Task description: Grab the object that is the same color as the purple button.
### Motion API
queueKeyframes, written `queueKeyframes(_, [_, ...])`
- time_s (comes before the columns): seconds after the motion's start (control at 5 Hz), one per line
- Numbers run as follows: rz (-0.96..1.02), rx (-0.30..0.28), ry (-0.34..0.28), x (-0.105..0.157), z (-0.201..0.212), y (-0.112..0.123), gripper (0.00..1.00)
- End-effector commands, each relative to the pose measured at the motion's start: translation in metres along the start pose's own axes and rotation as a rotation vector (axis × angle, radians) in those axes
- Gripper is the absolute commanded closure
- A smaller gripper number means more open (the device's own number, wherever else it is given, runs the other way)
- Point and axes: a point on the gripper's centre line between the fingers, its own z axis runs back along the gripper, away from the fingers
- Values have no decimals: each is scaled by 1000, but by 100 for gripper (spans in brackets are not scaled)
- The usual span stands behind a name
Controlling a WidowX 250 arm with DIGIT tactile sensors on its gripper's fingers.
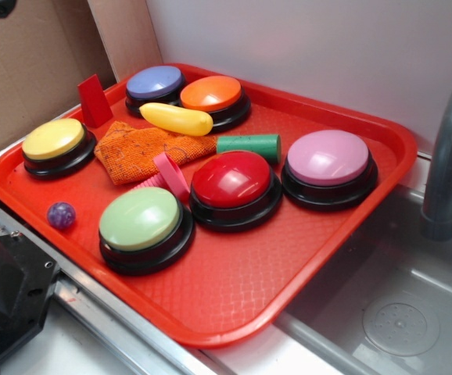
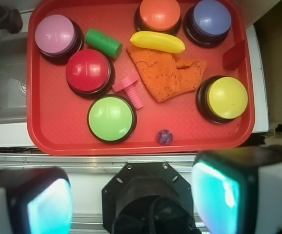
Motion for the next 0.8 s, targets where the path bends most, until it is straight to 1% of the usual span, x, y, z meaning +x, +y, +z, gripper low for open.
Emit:
queueKeyframes(0.0, [0, 0, 0, 0, 0, 0, 0])
queueKeyframes(0.2, [-20, -8, -5, -3, -25, 21, 0])
queueKeyframes(0.4, [-51, -47, -36, -3, -45, 32, 0])
queueKeyframes(0.6, [-71, -34, -21, -5, -77, 47, 0])
